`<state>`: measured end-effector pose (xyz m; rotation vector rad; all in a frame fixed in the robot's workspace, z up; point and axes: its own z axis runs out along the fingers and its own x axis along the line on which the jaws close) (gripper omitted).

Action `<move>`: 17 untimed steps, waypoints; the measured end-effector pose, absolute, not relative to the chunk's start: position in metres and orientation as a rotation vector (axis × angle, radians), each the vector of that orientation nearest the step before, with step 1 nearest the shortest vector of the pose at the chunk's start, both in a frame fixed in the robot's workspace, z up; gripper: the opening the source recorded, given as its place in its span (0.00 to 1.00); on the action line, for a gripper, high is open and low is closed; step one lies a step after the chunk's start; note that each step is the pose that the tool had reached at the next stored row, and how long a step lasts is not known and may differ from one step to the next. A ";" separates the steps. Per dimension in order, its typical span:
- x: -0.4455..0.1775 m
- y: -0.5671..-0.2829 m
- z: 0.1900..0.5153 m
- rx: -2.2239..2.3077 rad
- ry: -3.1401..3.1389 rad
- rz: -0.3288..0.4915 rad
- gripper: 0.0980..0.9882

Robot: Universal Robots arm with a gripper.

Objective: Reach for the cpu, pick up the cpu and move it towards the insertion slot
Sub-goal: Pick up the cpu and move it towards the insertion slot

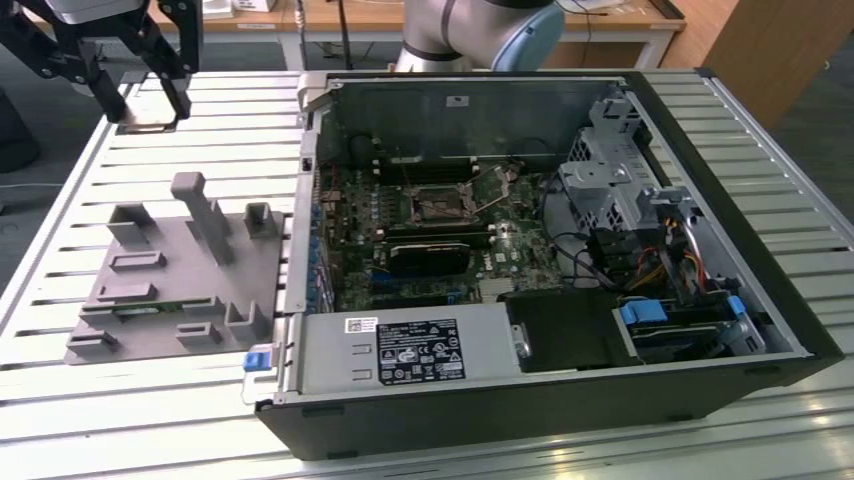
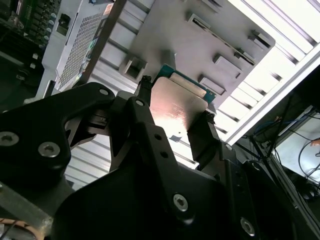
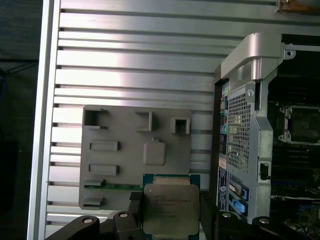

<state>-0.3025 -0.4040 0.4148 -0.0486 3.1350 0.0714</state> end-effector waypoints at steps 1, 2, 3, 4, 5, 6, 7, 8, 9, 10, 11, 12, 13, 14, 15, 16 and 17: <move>-0.301 -0.404 0.415 -0.049 3.135 0.071 0.50; -0.301 -0.404 0.415 -0.049 3.135 0.071 0.50; -0.300 -0.404 0.415 -0.049 3.135 0.071 0.50; -0.299 -0.404 0.415 -0.049 3.135 0.072 0.50; -0.298 -0.404 0.415 -0.049 3.135 0.071 0.50; -0.297 -0.404 0.415 -0.049 3.135 0.071 0.50; -0.296 -0.404 0.415 -0.049 3.135 0.071 0.50; -0.295 -0.404 0.415 -0.049 3.135 0.071 0.50; -0.294 -0.404 0.415 -0.049 3.135 0.071 0.50; -0.294 -0.404 0.415 -0.049 3.135 0.071 0.50; -0.293 -0.404 0.415 -0.049 3.135 0.071 0.50; -0.292 -0.404 0.415 -0.049 3.135 0.071 0.50; -0.291 -0.404 0.415 -0.049 3.135 0.071 0.50; -0.290 -0.404 0.415 -0.049 3.135 0.071 0.50; -0.289 -0.404 0.415 -0.049 3.135 0.071 0.50; -0.288 -0.404 0.415 -0.049 3.135 0.071 0.50; -0.288 -0.404 0.415 -0.049 3.135 0.071 0.50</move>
